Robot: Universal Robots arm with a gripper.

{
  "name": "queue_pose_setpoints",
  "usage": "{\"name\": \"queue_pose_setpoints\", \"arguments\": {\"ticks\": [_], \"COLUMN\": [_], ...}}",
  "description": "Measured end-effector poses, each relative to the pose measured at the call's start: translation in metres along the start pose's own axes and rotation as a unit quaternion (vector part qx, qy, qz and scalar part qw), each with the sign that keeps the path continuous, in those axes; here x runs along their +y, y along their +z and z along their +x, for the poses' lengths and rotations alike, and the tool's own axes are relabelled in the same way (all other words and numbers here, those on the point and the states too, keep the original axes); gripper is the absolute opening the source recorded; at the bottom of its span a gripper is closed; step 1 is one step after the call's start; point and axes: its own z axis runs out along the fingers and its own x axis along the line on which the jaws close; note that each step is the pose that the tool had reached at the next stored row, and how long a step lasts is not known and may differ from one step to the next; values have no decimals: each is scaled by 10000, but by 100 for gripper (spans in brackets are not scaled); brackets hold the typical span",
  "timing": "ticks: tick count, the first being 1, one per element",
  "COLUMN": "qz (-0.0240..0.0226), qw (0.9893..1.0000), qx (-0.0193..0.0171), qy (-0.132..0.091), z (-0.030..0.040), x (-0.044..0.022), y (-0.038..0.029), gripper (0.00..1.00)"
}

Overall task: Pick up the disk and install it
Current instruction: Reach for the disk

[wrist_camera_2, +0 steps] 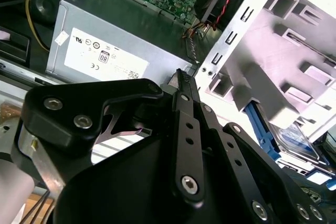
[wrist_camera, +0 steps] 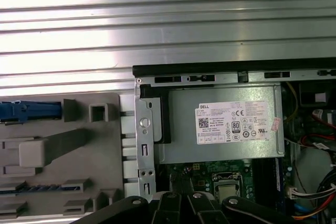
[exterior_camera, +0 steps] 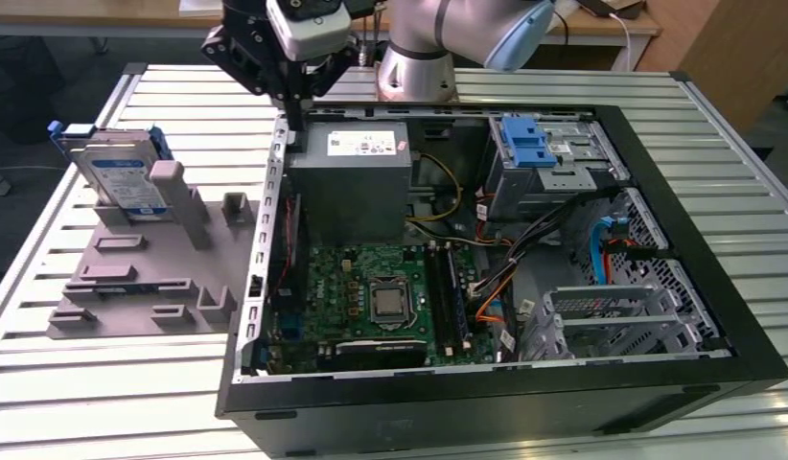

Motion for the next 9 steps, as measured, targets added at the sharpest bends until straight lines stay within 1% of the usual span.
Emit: {"name": "queue_pose_setpoints", "arguments": {"ticks": [9], "qz": [0], "qw": [10000], "qx": [0], "qy": [0], "z": [30], "x": [-2], "y": [2], "gripper": [11]}}
